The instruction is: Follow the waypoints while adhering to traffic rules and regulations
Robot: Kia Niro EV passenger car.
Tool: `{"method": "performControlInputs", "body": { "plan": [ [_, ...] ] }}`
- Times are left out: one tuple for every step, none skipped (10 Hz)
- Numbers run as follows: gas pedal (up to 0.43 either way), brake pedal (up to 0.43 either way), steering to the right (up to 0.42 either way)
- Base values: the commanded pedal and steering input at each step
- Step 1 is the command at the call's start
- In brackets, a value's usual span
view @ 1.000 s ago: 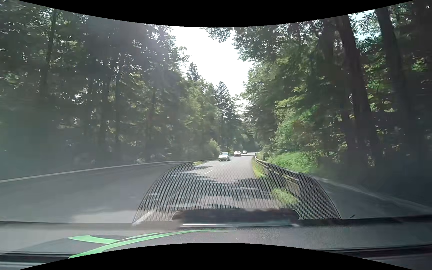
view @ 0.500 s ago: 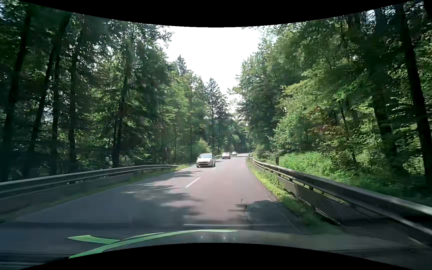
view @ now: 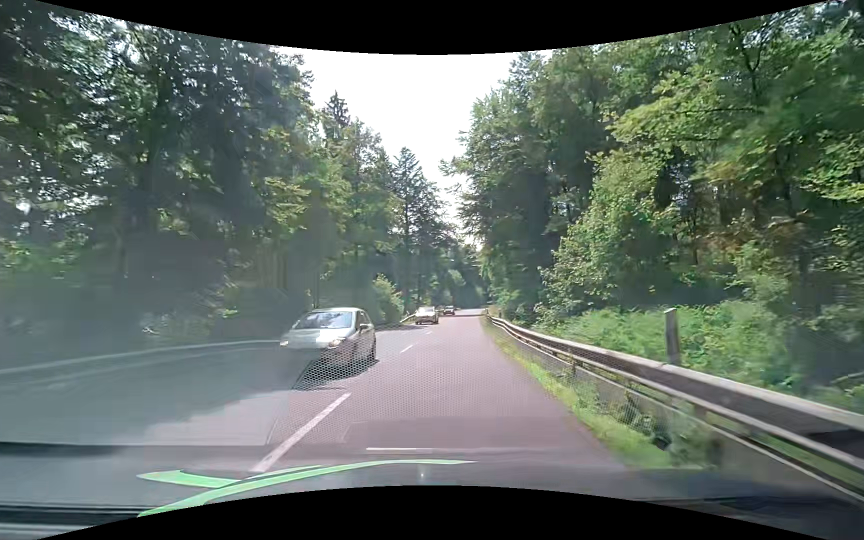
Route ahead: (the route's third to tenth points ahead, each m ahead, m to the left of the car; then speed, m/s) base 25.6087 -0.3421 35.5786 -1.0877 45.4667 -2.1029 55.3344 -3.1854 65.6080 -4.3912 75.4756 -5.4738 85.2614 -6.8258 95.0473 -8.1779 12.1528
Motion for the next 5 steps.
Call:
{"method": "performControlInputs", "body": {
  "plan": [
    [0.209, 0.0, 0.029],
    [0.209, 0.0, 0.028],
    [0.209, 0.0, 0.027],
    [0.209, 0.0, 0.026],
    [0.209, 0.0, 0.023]
  ]
}}
